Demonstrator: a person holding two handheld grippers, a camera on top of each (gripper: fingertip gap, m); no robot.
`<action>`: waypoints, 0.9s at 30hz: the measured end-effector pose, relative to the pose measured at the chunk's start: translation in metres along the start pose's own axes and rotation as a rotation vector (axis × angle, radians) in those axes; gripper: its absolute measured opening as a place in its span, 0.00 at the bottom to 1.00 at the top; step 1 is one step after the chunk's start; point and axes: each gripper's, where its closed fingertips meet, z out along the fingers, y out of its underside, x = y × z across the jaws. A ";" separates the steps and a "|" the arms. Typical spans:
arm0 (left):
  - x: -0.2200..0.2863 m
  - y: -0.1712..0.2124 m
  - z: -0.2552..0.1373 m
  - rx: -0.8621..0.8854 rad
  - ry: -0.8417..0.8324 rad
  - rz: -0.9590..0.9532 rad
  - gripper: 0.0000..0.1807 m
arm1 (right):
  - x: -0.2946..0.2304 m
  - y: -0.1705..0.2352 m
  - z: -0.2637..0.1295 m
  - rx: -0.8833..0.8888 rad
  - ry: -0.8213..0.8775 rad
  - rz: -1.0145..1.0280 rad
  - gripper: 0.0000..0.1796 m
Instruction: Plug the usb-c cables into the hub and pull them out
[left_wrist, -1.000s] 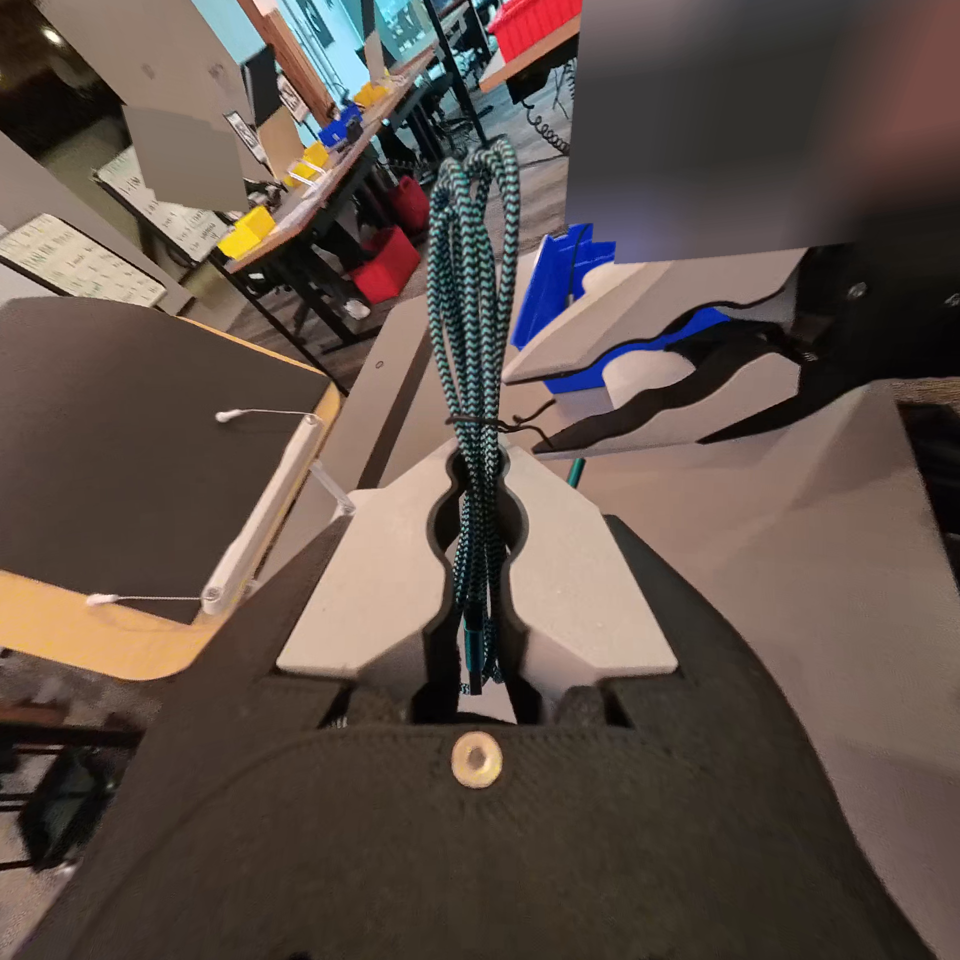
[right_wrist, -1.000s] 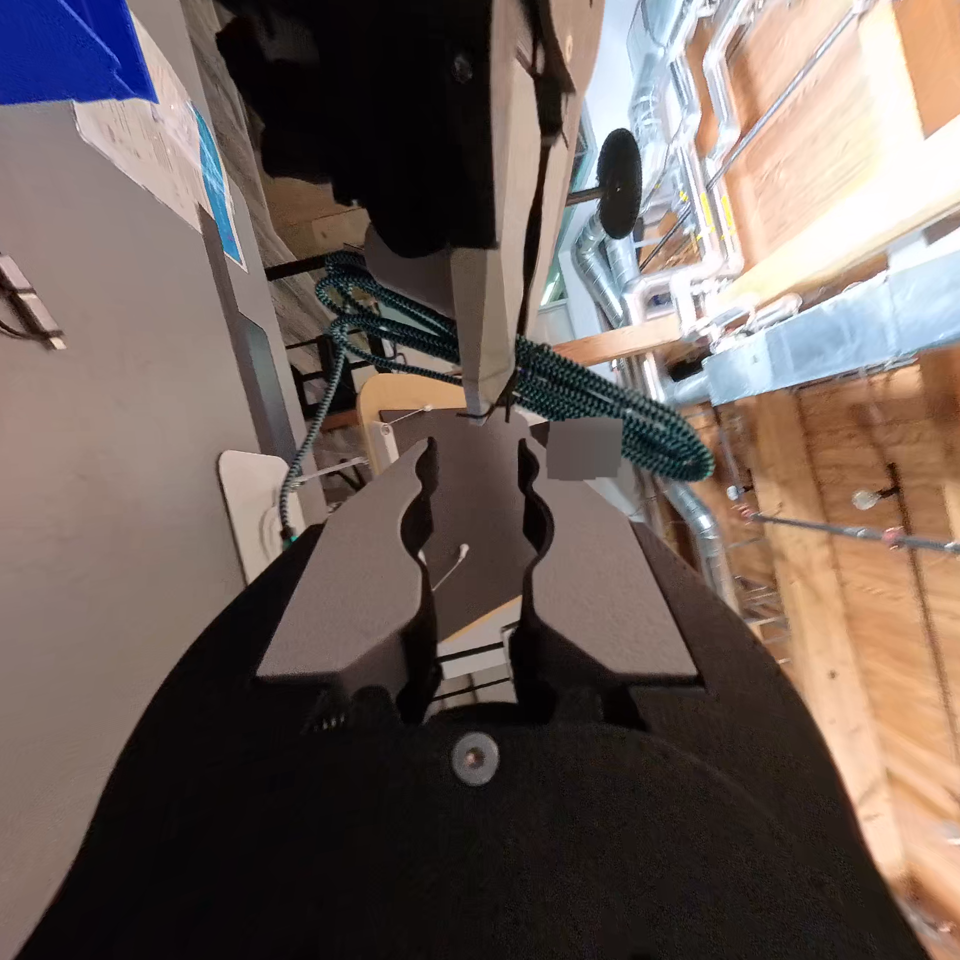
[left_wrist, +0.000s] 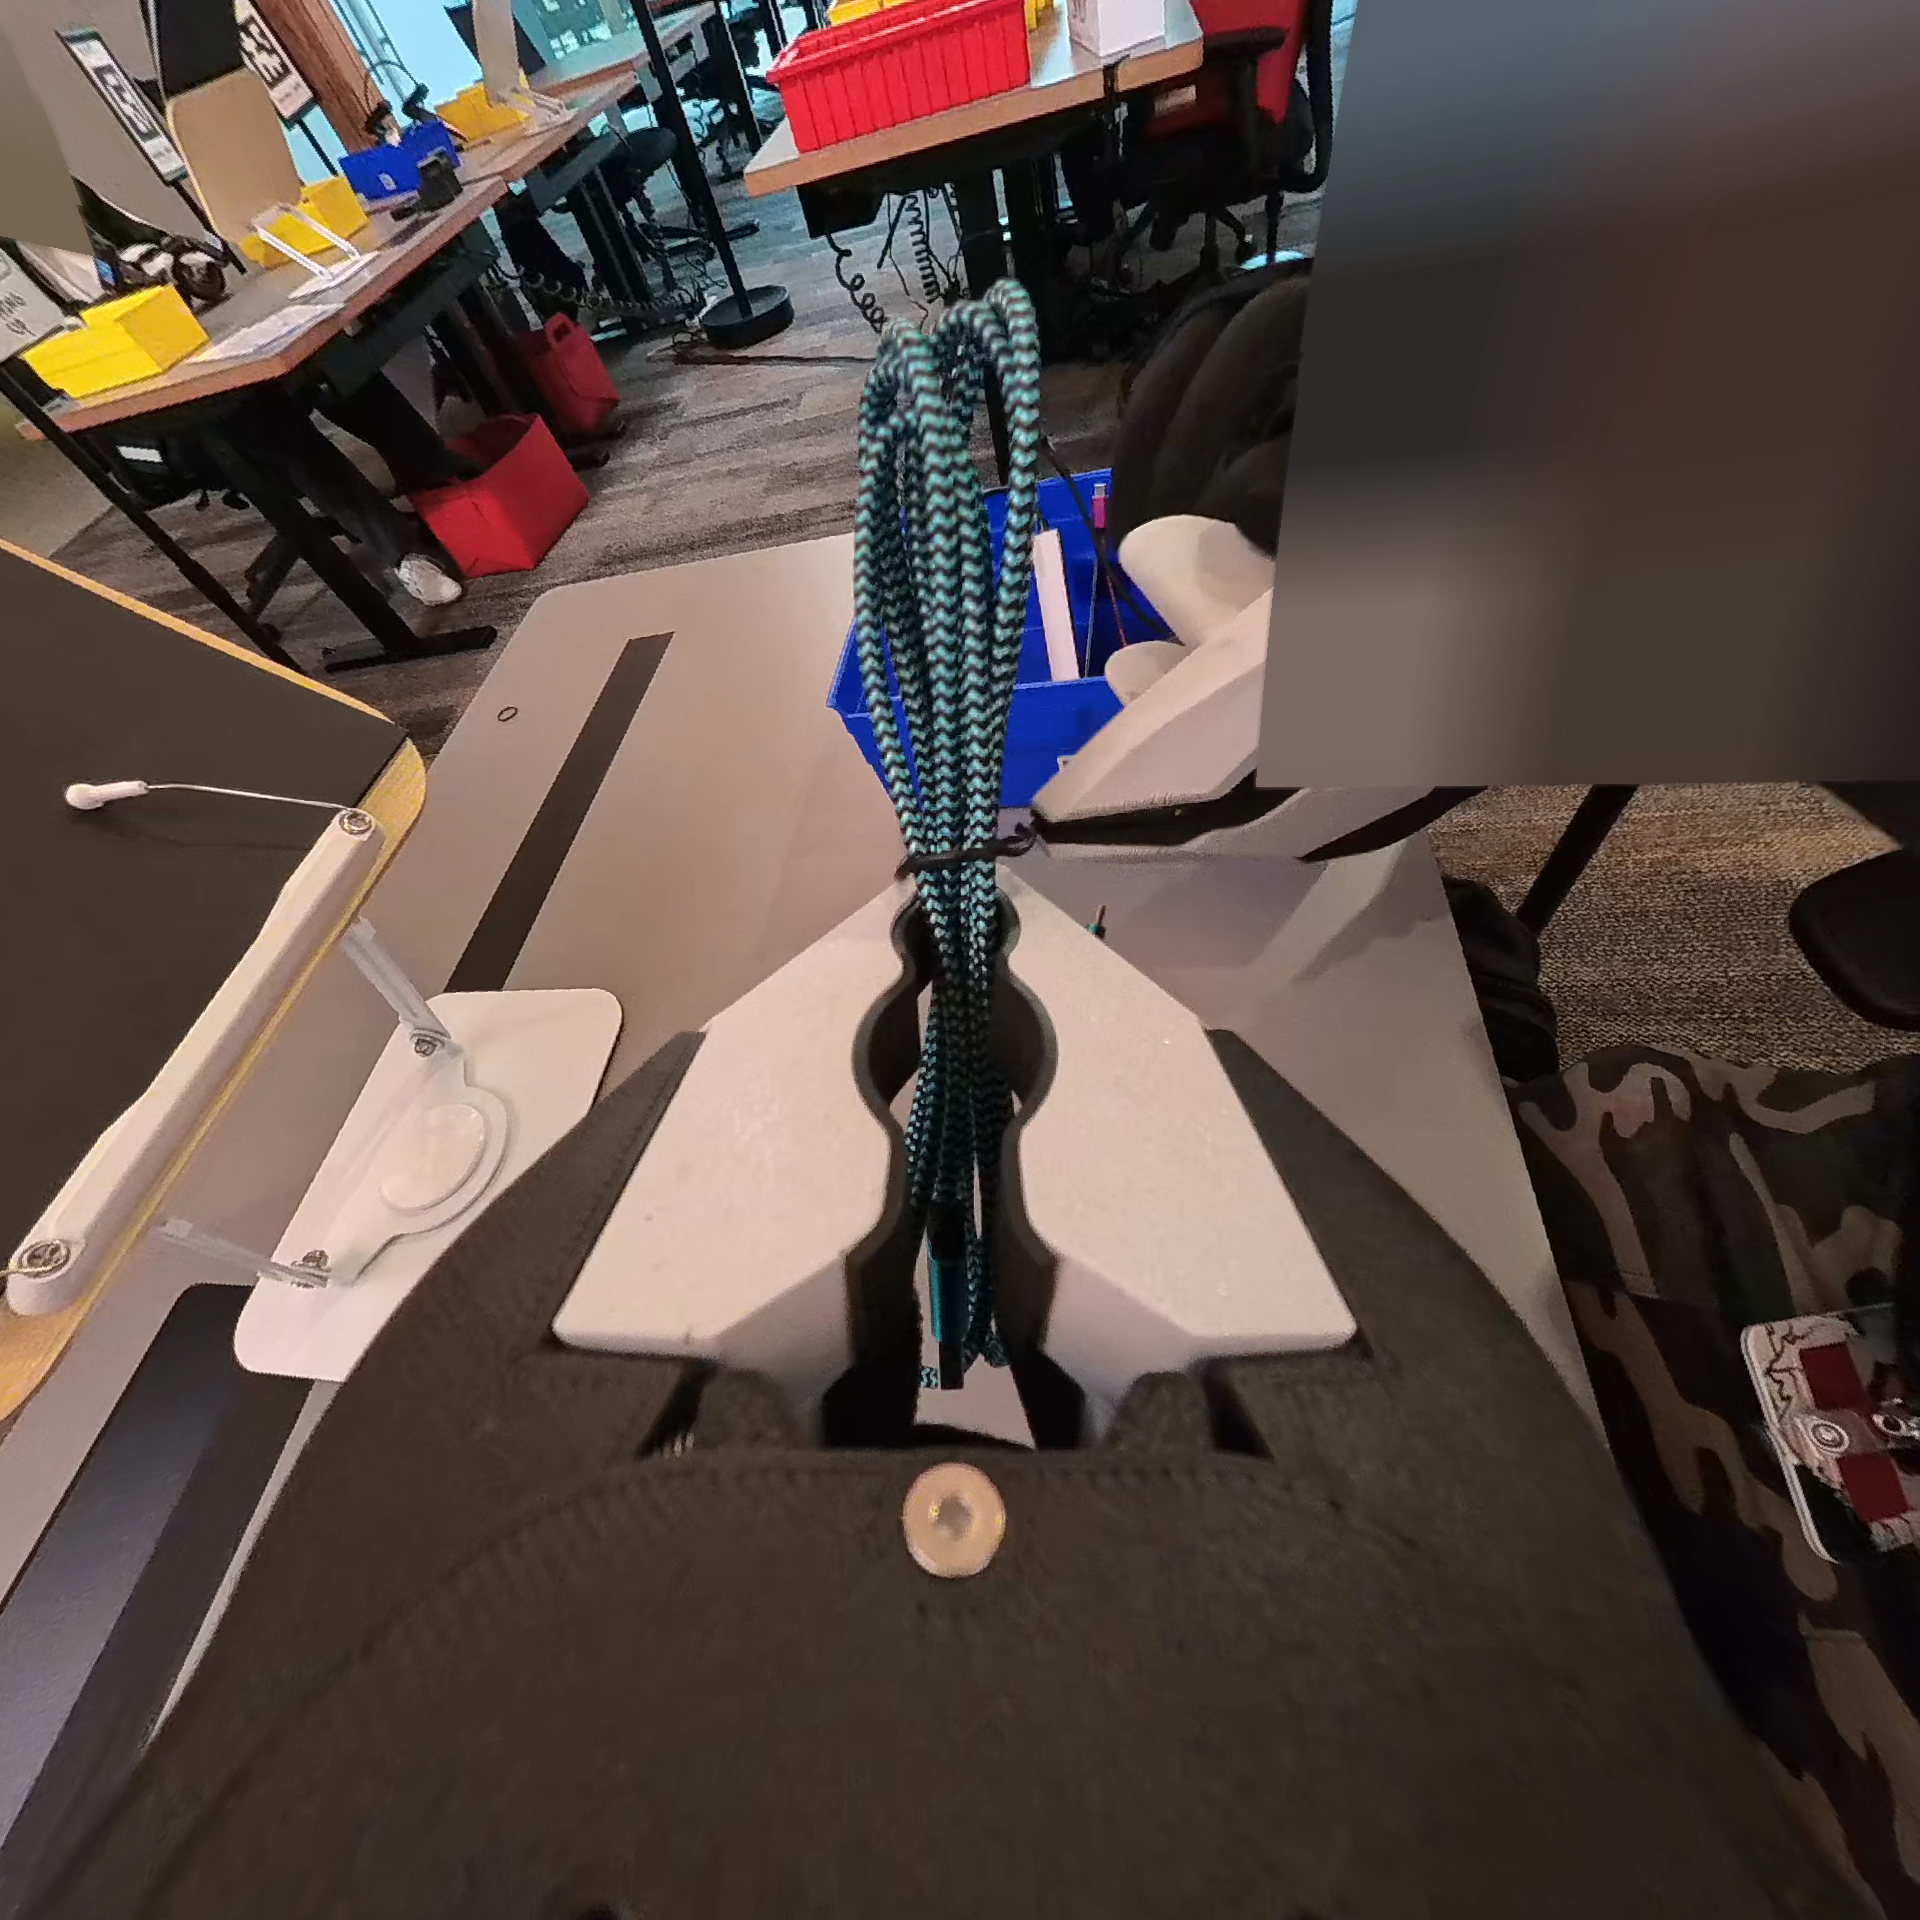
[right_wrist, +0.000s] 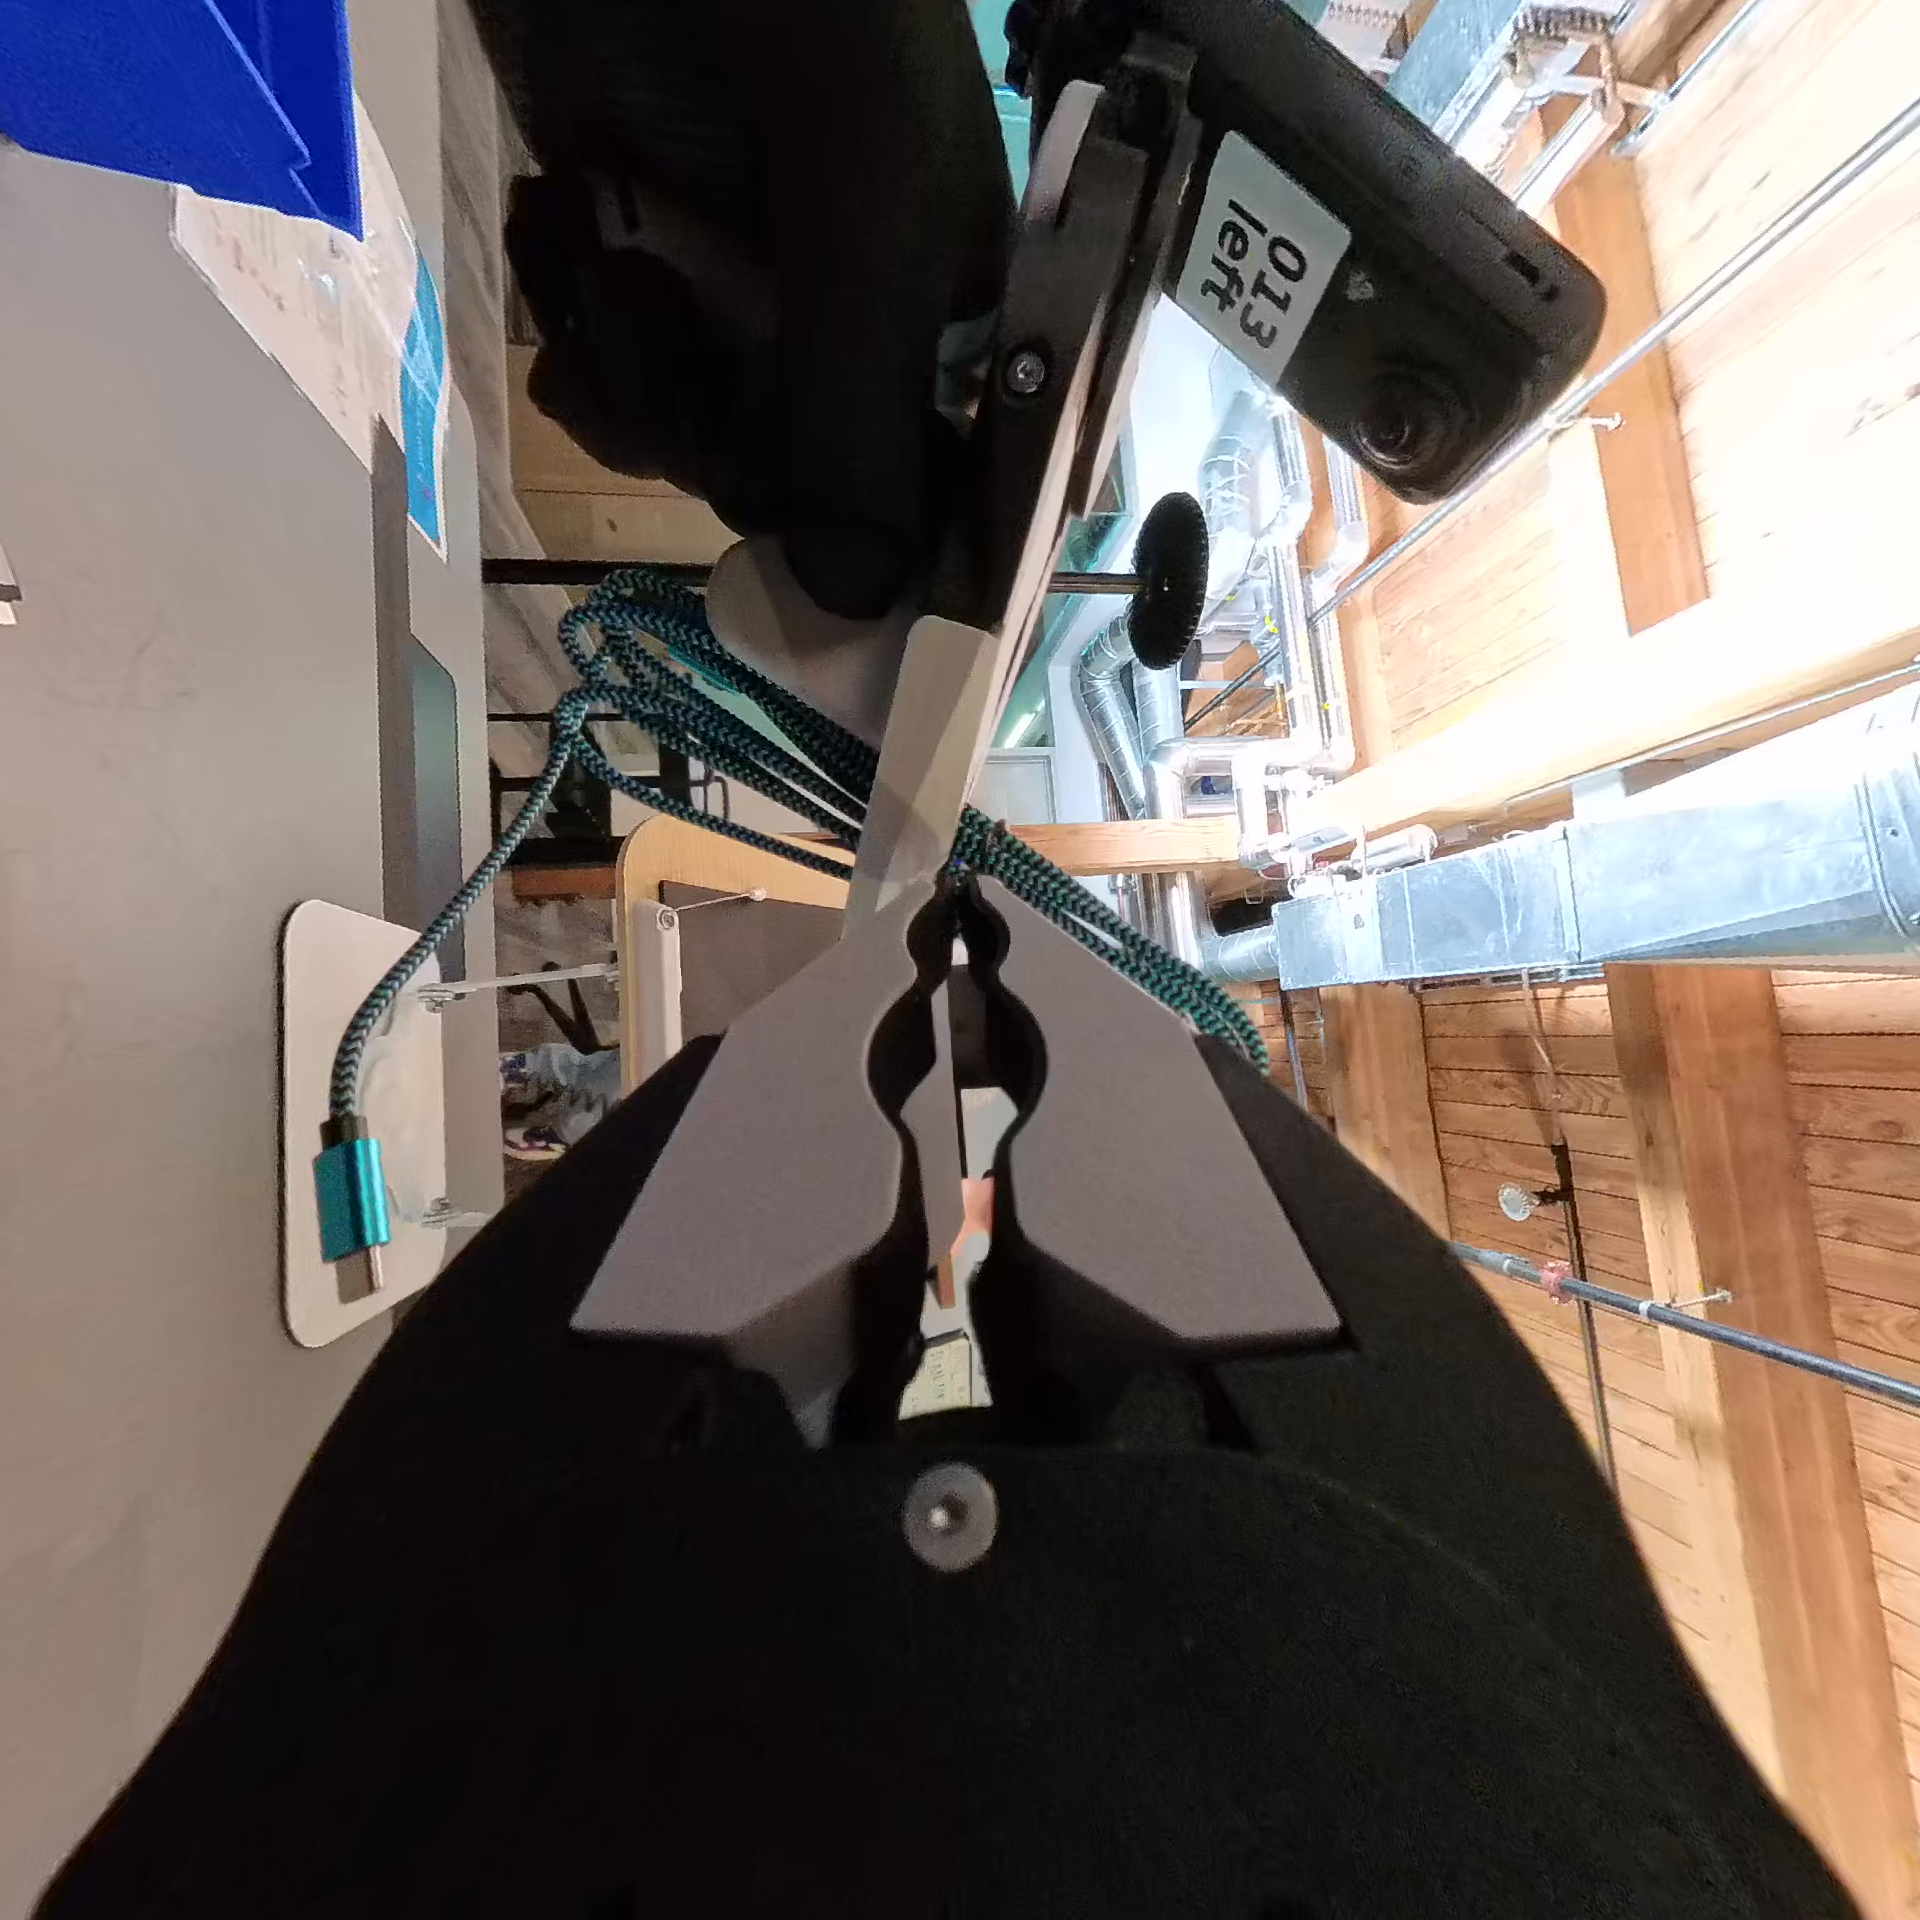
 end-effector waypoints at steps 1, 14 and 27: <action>0.000 0.000 0.000 0.000 -0.003 0.003 0.02 | 0.000 0.000 0.000 -0.001 -0.006 0.008 0.00; -0.006 -0.012 0.000 0.059 -0.170 0.148 0.02 | 0.005 0.006 -0.003 0.100 -0.164 0.914 0.00; -0.015 -0.028 0.001 0.080 -0.458 0.438 0.02 | 0.012 0.017 -0.007 0.607 -0.378 2.277 0.00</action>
